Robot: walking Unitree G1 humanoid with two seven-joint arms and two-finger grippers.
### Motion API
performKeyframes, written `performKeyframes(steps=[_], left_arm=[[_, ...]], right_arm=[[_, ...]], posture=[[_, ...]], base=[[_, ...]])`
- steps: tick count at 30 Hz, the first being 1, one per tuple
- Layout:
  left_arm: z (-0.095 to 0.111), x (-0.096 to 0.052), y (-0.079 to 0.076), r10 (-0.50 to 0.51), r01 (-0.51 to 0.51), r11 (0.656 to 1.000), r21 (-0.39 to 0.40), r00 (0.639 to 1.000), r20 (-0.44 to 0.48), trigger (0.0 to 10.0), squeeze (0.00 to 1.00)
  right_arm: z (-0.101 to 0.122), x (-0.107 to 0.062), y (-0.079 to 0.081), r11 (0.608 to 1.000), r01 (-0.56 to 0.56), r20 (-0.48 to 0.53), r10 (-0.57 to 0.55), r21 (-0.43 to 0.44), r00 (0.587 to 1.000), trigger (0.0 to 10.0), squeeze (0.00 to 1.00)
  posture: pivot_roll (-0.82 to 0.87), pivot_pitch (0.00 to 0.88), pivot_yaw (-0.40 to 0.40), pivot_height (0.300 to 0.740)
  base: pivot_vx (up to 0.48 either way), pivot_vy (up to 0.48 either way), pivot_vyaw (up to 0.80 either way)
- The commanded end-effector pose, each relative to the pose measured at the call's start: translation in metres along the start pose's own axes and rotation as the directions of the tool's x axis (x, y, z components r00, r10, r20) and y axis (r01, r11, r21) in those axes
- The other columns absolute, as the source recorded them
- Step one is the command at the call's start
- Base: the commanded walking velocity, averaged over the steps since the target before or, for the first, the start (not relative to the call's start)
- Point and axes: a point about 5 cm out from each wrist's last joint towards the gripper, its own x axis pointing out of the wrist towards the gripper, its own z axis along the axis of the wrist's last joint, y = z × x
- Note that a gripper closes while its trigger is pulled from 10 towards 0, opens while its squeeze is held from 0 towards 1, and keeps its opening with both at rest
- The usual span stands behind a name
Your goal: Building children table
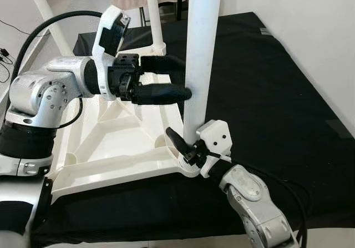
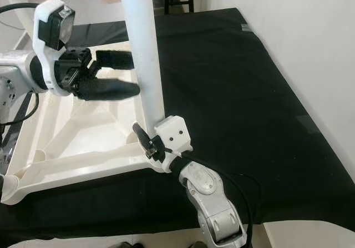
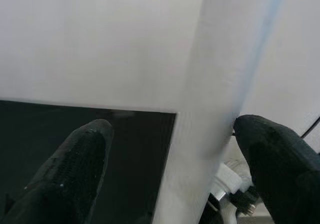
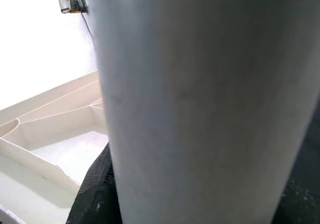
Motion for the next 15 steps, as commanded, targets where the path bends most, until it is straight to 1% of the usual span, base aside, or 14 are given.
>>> performKeyframes(steps=[1, 2, 3, 4, 5, 8, 9, 15], left_arm=[[-0.005, 0.002, 0.002, 0.034, -0.033, 0.999, 0.014, 0.999, -0.009, 10.0, 0.0], [-0.008, 0.009, 0.004, 0.057, -0.057, 0.998, 0.017, 0.998, 0.003, 10.0, 0.0], [-0.008, 0.009, 0.004, 0.057, -0.057, 0.998, 0.017, 0.998, 0.003, 10.0, 0.0], [-0.01, 0.015, 0.006, 0.076, -0.077, 0.997, 0.018, 0.997, 0.019, 10.0, 0.0], [-0.01, 0.015, 0.006, 0.076, -0.077, 0.997, 0.018, 0.997, 0.019, 10.0, 0.0], [-0.011, 0.032, 0.011, 0.105, -0.105, 0.994, 0.001, 0.991, 0.085, 10.0, 0.0], [-0.012, 0.036, 0.011, 0.101, -0.102, 0.995, -0.002, 0.991, 0.086, 10.0, 0.0], [-0.015, 0.042, 0.01, 0.093, -0.092, 0.996, -0.015, 0.992, 0.082, 10.0, 0.0]], right_arm=[[-0.059, -0.01, 0.001, 0.998, 0.015, -0.292, 0.003, 0.06, 0.957, 10.0, 0.0], [-0.059, -0.01, 0.002, 0.999, 0.003, -0.293, 0.011, 0.048, 0.956, 10.0, 0.0], [-0.059, -0.01, 0.002, 0.999, 0.003, -0.293, 0.011, 0.048, 0.956, 10.0, 0.0], [-0.059, -0.009, 0.003, 0.999, -0.006, -0.295, 0.017, 0.039, 0.955, 10.0, 0.0], [-0.059, -0.009, 0.003, 0.999, -0.006, -0.295, 0.017, 0.039, 0.955, 10.0, 0.0], [-0.059, -0.009, 0.004, 1.0, -0.014, -0.296, 0.022, 0.027, 0.955, 10.0, 0.0], [-0.059, -0.009, 0.004, 1.0, -0.017, -0.297, 0.023, 0.025, 0.954, 10.0, 0.0], [-0.06, -0.008, 0.005, 0.999, -0.029, -0.302, 0.033, 0.019, 0.953, 10.0, 0.0]], posture=[[0.04, 0.14, 0.055, 0.74], [0.04, 0.138, 0.057, 0.74], [0.04, 0.138, 0.057, 0.74], [0.04, 0.137, 0.057, 0.74], [0.04, 0.137, 0.057, 0.74], [0.03, 0.136, 0.06, 0.74], [0.03, 0.136, 0.06, 0.74], [0.03, 0.135, 0.062, 0.74]], base=[[0.0, 0.0, 0.0], [0.0, 0.0, 0.0], [0.0, 0.0, 0.0], [0.0, 0.0, 0.0], [0.0, 0.0, 0.0], [0.0, 0.0, 0.0], [0.0, 0.0, 0.0], [0.0, 0.0, 0.0]])
